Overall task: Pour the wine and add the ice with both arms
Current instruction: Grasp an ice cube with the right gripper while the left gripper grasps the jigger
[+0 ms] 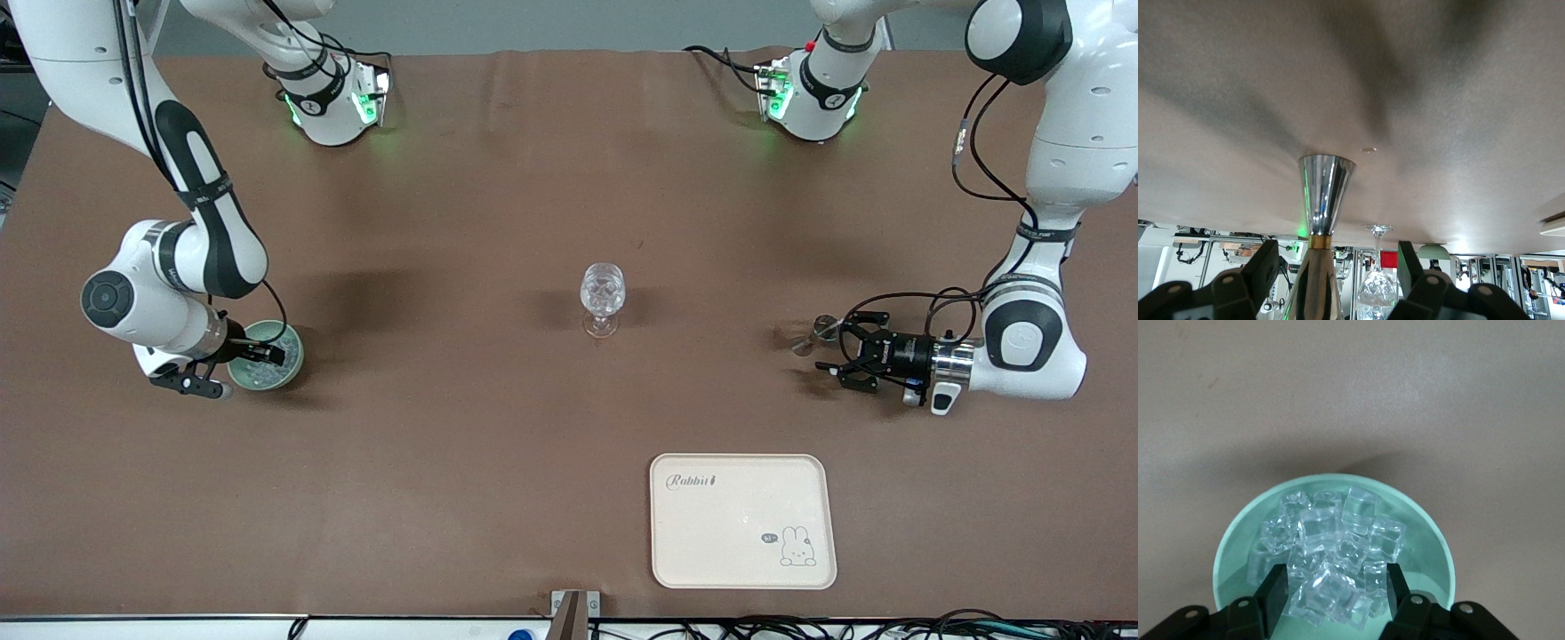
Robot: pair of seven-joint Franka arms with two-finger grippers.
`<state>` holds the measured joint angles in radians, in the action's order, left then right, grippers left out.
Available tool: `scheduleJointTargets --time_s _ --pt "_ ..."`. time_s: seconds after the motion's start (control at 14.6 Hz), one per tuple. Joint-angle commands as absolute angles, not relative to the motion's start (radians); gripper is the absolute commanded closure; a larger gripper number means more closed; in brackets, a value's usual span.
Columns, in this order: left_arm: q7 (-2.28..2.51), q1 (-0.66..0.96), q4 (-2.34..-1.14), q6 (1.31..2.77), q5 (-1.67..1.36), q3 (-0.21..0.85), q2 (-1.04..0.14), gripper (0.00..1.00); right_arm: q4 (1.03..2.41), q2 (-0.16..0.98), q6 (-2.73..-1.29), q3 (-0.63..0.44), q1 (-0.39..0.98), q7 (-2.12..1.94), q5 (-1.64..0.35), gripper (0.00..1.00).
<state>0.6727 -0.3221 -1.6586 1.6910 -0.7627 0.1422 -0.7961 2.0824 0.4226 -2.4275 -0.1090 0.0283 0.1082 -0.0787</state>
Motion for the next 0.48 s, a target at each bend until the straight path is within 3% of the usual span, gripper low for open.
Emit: scheduleJointTargets --time_s 0.0,0.27,0.41 --pt "0.670 -0.325 -1.666 1.675 -0.779 0.146 -0.801 0.26 2.129 0.387 -2.431 -0.107 0.038 0.147 -0.101 0.34" --pt "0.638 -0.325 -1.671 1.675 -0.779 0.147 -0.810 0.29 2.128 0.376 -2.430 -0.107 0.038 0.149 -0.101 0.37" --pt "0.630 -0.325 -1.671 1.667 -0.779 0.147 -0.813 0.35 2.125 0.365 -2.405 -0.107 0.038 0.149 -0.101 0.39"
